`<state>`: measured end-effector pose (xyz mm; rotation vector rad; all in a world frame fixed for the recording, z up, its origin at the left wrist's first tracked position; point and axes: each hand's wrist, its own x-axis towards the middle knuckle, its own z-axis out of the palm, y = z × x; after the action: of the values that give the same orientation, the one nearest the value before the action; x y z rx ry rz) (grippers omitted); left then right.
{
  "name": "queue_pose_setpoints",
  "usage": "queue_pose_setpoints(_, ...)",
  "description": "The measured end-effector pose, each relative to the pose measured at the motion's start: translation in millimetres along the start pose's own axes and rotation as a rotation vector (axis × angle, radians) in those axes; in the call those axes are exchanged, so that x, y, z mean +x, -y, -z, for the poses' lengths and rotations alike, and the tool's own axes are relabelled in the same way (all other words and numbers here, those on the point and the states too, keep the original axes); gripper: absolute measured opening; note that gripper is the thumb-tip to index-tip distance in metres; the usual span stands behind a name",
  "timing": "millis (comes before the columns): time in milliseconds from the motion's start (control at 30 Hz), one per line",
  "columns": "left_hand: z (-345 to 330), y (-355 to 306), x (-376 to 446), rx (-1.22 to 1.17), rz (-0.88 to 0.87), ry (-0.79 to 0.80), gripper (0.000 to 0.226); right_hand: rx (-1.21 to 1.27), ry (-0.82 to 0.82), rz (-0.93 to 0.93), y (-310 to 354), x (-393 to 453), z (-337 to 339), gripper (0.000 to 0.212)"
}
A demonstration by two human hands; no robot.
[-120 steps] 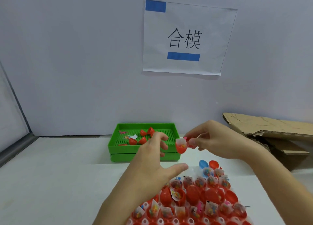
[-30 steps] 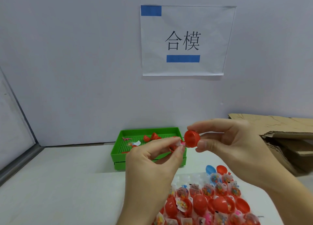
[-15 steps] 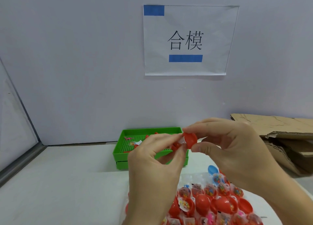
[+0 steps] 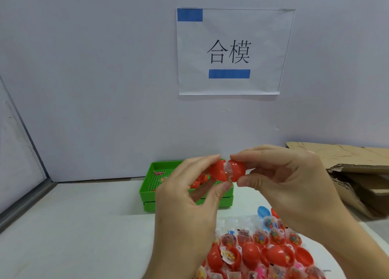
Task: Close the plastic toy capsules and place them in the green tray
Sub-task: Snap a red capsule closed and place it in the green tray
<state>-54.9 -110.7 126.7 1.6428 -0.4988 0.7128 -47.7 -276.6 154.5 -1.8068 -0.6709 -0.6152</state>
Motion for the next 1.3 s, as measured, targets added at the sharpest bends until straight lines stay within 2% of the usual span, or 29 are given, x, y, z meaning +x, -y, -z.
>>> queue_pose_setpoints(100,2.0,1.3,1.5,-0.065,0.019,0.026,0.034,0.045,-0.003,-0.012,-0.3,-0.2,-2.4,0.031)
queue_pose_setpoints(267,4.7,-0.2,3.0,-0.123,0.075,0.094,0.032,0.063,0.009,-0.015,1.0,-1.3,-4.3,0.030)
queue_pose_setpoints(533,10.9,0.3,4.5,-0.178,0.056,0.180,0.043,0.052,0.022,-0.004,2.6,-0.5,-4.4,0.028)
queue_pose_setpoints(767,12.0,-0.4,4.5,-0.048,-0.025,0.137,0.039,0.171,0.000,-0.058,1.5,-2.3,-7.5,0.032)
queue_pose_setpoints(1100,12.8,0.1,4.5,-0.107,0.018,0.115,0.041,0.158,0.008,-0.016,2.1,-0.6,-5.0,0.025)
queue_pose_setpoints(1300,15.6,-1.8,4.7,-0.147,0.016,0.173,0.041,0.177,-0.004,-0.019,3.1,-1.4,-5.5,0.024)
